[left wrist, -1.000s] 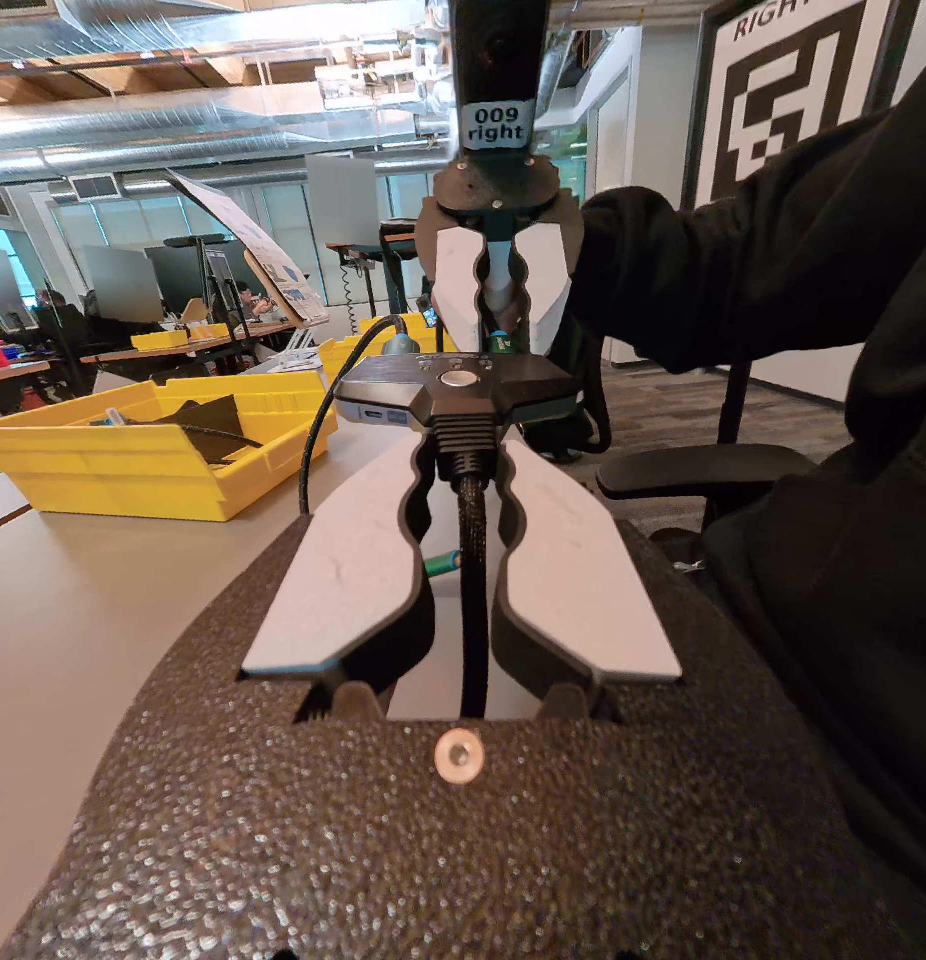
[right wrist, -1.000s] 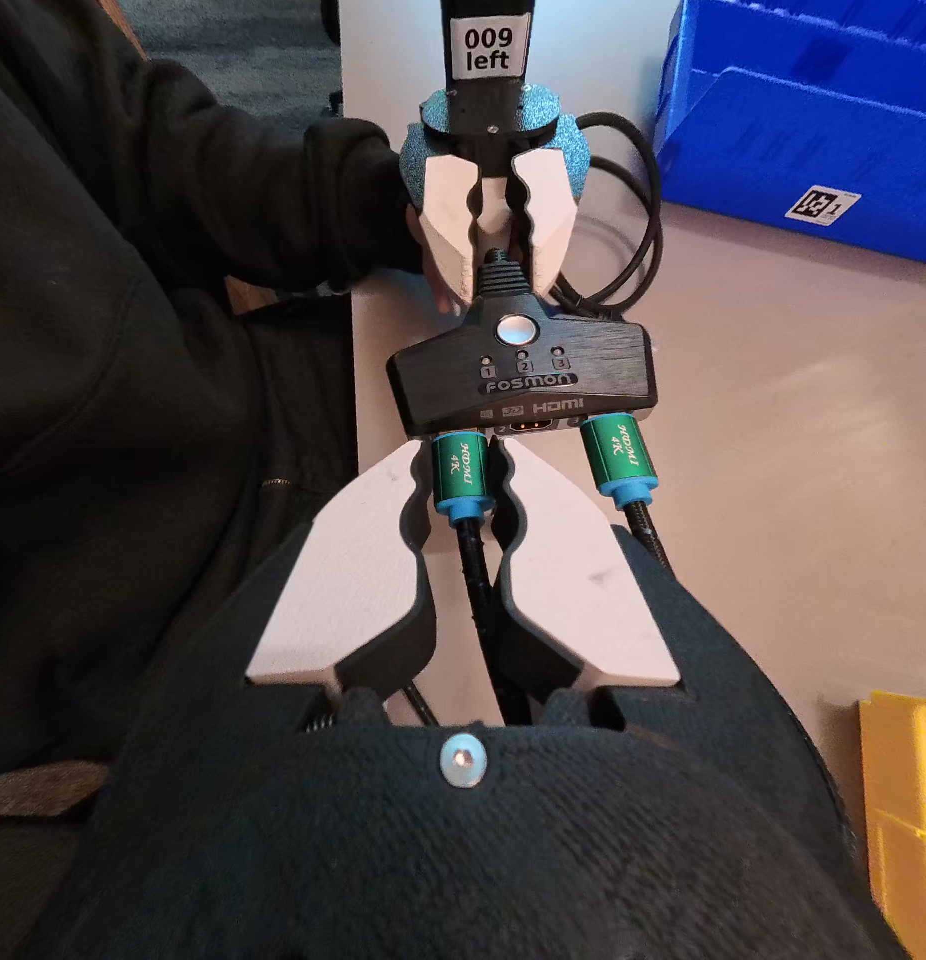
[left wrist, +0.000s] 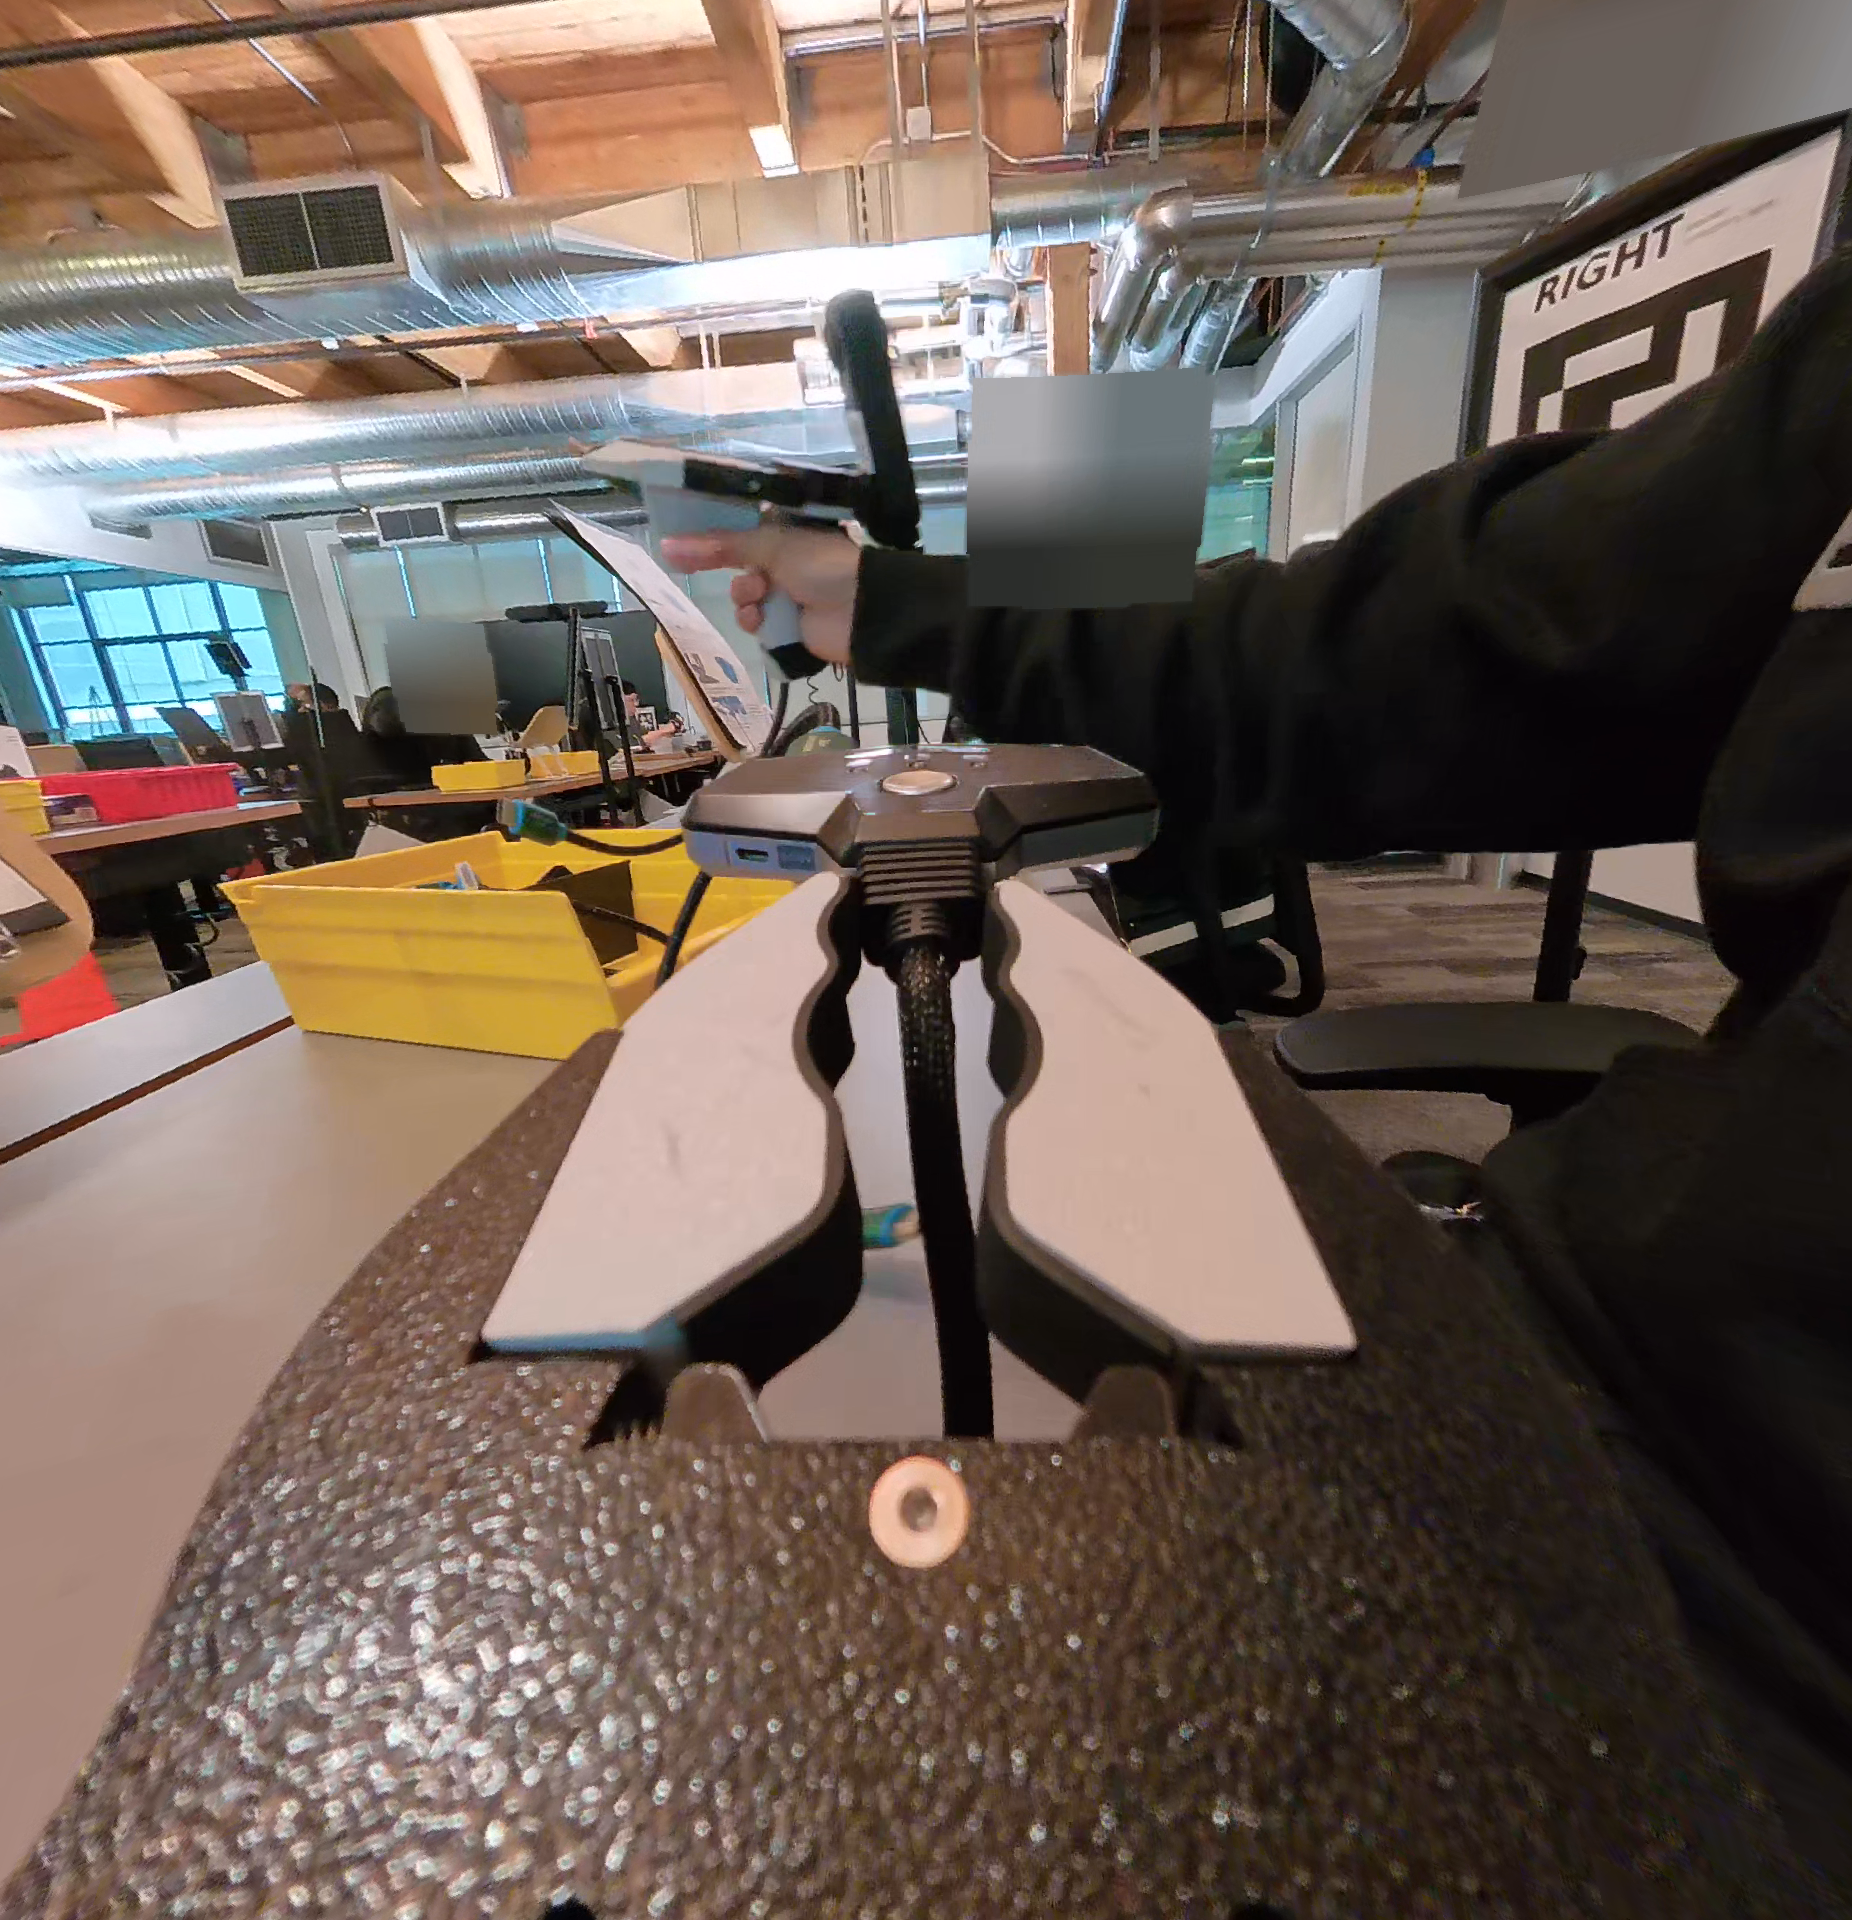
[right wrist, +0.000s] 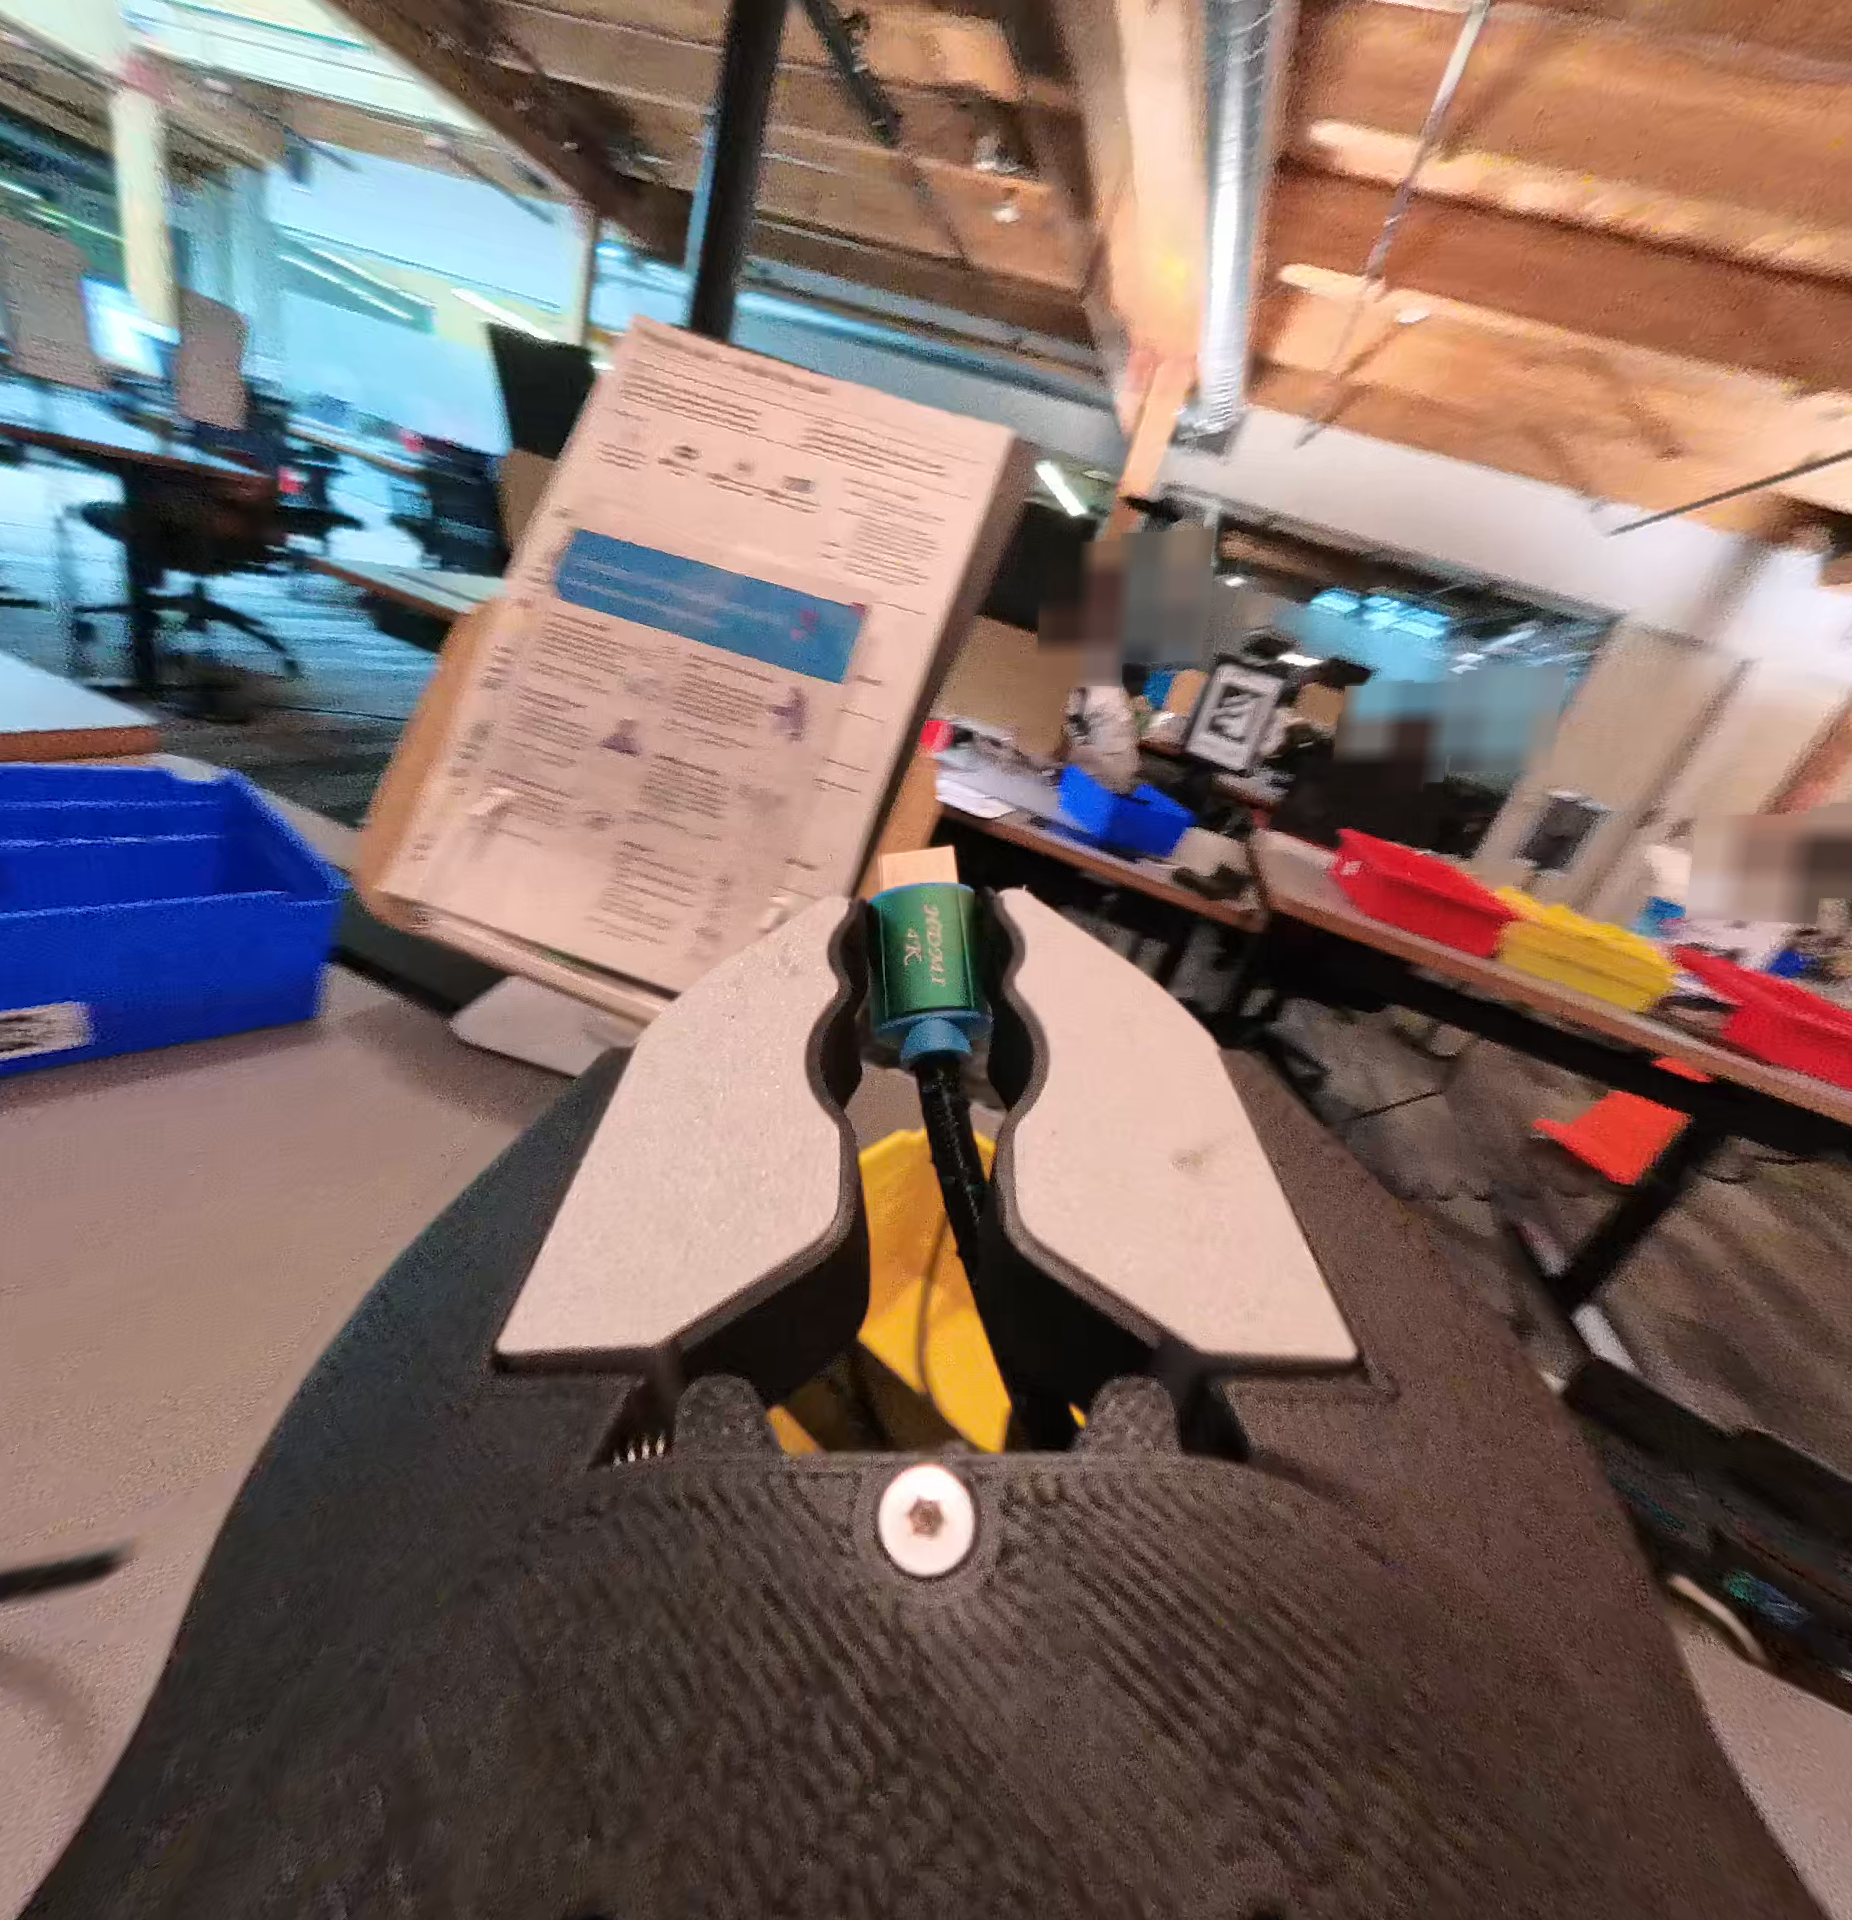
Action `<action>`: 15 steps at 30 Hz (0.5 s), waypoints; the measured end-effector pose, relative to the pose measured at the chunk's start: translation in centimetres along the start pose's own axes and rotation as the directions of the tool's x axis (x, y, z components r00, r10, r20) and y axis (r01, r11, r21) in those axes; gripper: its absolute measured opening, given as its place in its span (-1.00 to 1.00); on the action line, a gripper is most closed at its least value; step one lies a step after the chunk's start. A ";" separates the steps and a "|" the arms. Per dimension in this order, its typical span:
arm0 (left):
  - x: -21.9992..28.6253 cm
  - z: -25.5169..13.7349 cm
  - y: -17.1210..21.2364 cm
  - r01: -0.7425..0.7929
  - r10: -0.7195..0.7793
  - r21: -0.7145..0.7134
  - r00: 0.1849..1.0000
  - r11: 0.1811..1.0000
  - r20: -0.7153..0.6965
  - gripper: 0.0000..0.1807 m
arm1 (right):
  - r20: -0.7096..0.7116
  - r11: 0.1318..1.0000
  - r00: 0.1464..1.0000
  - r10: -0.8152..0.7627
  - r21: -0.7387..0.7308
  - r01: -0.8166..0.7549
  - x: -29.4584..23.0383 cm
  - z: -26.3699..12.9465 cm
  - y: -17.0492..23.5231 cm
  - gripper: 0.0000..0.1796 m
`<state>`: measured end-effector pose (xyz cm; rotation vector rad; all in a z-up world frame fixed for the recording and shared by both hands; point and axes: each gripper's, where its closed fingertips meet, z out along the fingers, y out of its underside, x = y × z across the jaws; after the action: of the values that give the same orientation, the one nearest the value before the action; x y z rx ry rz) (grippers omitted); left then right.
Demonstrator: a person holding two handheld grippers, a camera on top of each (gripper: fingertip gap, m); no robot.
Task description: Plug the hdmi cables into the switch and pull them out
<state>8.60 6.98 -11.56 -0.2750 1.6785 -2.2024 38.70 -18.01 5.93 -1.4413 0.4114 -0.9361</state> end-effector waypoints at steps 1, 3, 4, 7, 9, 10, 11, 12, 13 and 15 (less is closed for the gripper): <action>0.1 0.0 0.1 0.002 -0.002 -0.002 1.000 1.000 -0.005 -0.76 | -0.026 1.000 0.999 -0.018 0.004 0.018 0.6 0.5 0.8 -0.76; 0.2 0.1 0.2 0.007 -0.007 -0.001 1.000 1.000 -0.015 -0.76 | -0.062 1.000 0.998 0.000 -0.001 0.000 1.3 1.6 2.3 -0.76; 0.2 0.1 0.3 0.009 -0.009 -0.001 1.000 1.000 -0.016 -0.76 | -0.084 1.000 0.996 0.013 -0.023 -0.015 1.5 2.1 3.3 -0.77; 0.1 0.1 0.3 0.011 -0.011 -0.002 1.000 1.000 -0.018 -0.76 | -0.007 0.989 0.994 0.110 -0.094 -0.110 -0.2 4.2 5.8 -0.77; 0.2 0.1 0.3 0.013 -0.013 0.000 1.000 1.000 -0.019 -0.76 | 0.046 0.973 0.988 0.151 -0.182 -0.140 -1.6 5.5 7.2 -0.77; 0.1 0.1 0.3 0.015 -0.015 0.001 1.000 1.000 -0.018 -0.76 | 0.088 0.948 0.978 0.189 -0.276 -0.159 -2.6 6.0 8.6 -0.77; 0.1 0.0 0.3 0.016 -0.016 0.003 1.000 1.000 -0.017 -0.76 | 0.087 0.903 0.974 0.210 -0.399 -0.159 -3.0 6.3 10.6 -0.77; 0.1 0.0 0.4 0.018 -0.018 0.003 1.000 1.000 -0.020 -0.76 | 0.037 0.850 0.981 0.190 -0.506 -0.146 -2.6 6.3 12.8 -0.77; 0.2 0.0 0.4 0.019 -0.019 0.002 1.000 1.000 -0.022 -0.76 | 0.003 0.807 0.982 0.187 -0.571 -0.152 -2.3 6.1 14.4 -0.77; 0.1 0.1 0.4 0.018 -0.018 -0.001 1.000 1.000 -0.021 -0.76 | -0.004 0.690 0.942 0.335 -0.680 -0.248 -3.6 5.6 17.3 -0.77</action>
<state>8.57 6.77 -11.97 -0.2686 1.6940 -2.2252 45.75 -13.97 -10.67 -2.0030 0.9340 -0.4280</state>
